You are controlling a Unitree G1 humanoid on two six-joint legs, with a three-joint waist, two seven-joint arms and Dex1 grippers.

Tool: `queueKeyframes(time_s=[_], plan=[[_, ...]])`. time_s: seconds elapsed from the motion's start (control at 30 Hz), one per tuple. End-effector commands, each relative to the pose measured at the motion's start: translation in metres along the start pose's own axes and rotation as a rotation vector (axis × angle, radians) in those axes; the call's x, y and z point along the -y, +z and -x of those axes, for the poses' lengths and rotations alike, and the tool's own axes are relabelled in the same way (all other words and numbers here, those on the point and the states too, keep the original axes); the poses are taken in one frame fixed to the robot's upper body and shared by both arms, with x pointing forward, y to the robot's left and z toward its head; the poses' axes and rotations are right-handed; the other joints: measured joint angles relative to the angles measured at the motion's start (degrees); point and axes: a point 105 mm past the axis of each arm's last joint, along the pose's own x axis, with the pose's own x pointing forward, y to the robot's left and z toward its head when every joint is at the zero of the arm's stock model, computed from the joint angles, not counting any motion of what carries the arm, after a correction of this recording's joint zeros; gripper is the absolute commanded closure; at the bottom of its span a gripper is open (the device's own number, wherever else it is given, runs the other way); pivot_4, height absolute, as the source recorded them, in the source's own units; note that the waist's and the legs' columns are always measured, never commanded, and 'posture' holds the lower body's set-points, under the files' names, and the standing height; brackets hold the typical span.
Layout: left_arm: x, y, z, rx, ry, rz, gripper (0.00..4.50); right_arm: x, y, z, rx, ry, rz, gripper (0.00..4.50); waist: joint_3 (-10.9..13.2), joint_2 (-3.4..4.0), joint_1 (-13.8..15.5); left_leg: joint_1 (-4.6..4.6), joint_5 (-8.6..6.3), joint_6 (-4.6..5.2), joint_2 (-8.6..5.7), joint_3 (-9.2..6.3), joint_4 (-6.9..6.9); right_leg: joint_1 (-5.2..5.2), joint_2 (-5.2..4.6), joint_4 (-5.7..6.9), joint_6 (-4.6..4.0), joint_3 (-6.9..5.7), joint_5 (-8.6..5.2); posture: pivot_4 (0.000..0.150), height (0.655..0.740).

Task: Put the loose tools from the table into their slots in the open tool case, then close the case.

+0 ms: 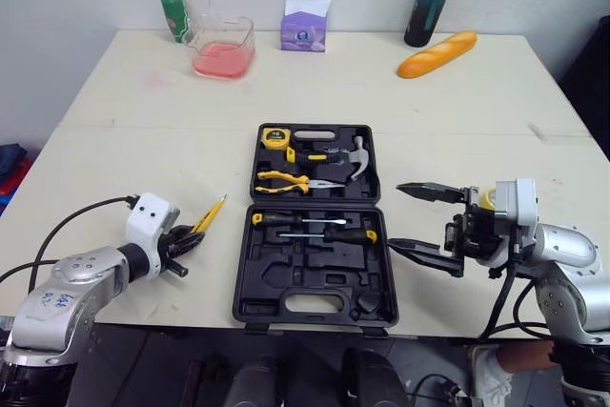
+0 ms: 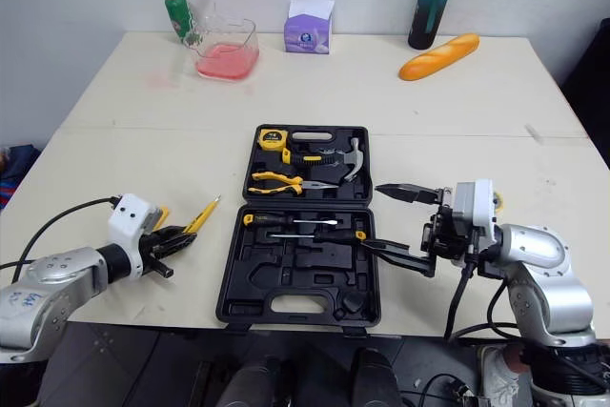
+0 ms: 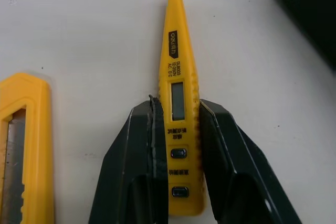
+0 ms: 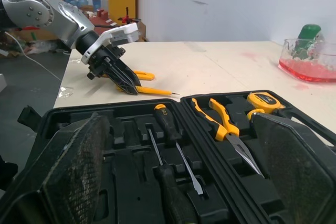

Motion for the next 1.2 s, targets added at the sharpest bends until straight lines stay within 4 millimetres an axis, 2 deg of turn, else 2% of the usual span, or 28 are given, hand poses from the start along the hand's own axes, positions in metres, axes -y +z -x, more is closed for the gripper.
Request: queueKeyframes(time_s=[0.03,0.13,0.17,0.23,0.4,0.5,0.67,0.93,1.1,1.2], plan=[[-0.008,0.027,0.017,0.146,0.003,-0.089,3.97,-0.001,0.014,0.016,0.012,0.001,0.067,0.0,0.0,-0.08,0.0,-0.03,0.0,0.0,0.02,-0.02,0.0,-0.01,0.01,-0.01,-0.01,0.0,0.0,0.15,0.74],[0.0,0.047,0.027,0.234,-0.095,-0.192,3.97,-0.001,0.011,0.03,-0.032,-0.006,0.069,0.0,0.0,-0.09,0.3,-0.09,-0.01,0.01,0.02,-0.03,0.0,-0.03,-0.01,-0.09,-0.01,-0.03,0.0,0.15,0.74],[0.009,0.058,0.032,0.277,-0.174,-0.251,3.97,-0.003,0.008,0.036,-0.065,0.002,0.069,0.0,0.0,-0.09,0.2,-0.09,-0.03,0.02,0.02,-0.02,0.0,-0.02,-0.01,-0.1,-0.01,-0.05,0.0,0.15,0.74],[0.02,0.068,0.037,0.302,-0.278,-0.34,3.97,-0.006,0.004,0.044,-0.095,0.007,0.051,0.0,0.0,-0.09,0.7,-0.1,-0.04,0.03,0.01,-0.01,0.0,-0.02,-0.02,-0.13,-0.02,-0.08,0.0,0.15,0.74],[0.044,0.085,0.037,0.29,-0.484,-0.491,3.97,-0.006,0.0,0.05,-0.115,-0.003,0.043,0.0,0.0,-0.08,1.0,-0.09,-0.06,0.02,0.02,0.04,0.01,-0.02,0.03,-0.14,-0.02,-0.08,0.0,0.15,0.74],[0.061,0.093,0.029,0.245,-0.599,-0.572,3.97,-0.008,-0.002,0.051,-0.128,0.011,0.042,0.0,0.0,-0.08,1.0,-0.07,-0.06,0.02,0.02,0.06,0.03,-0.02,0.06,-0.09,-0.02,-0.08,0.0,0.15,0.74],[0.082,0.099,0.007,0.157,-0.693,-0.688,3.97,-0.014,-0.008,0.056,-0.167,0.044,0.033,0.0,0.0,-0.09,1.3,-0.08,-0.04,0.03,-0.01,0.07,0.03,-0.01,0.09,-0.11,-0.01,-0.09,0.0,0.15,0.74],[0.12,0.101,-0.015,0.081,-0.819,-0.711,3.97,-0.019,-0.008,0.053,-0.199,0.059,0.025,0.0,0.1,-0.17,1.3,-0.15,-0.01,0.08,-0.03,0.08,0.1,-0.01,0.17,-0.14,0.03,-0.08,0.02,0.15,0.74],[0.12,0.087,-0.028,-0.064,-0.82,-0.794,3.97,-0.019,-0.002,0.045,-0.192,0.057,0.03,0.0,0.1,-0.23,1.2,-0.16,0.0,0.09,-0.03,0.07,0.31,0.0,0.17,-0.01,0.02,-0.03,0.02,0.15,0.74],[0.121,0.089,-0.034,-0.097,-0.791,-0.8,3.97,-0.016,0.005,0.037,-0.166,0.051,0.034,0.0,0.2,-0.26,1.3,-0.17,-0.01,0.09,0.0,0.04,0.51,0.0,0.17,0.13,0.02,-0.02,0.02,0.15,0.74]])
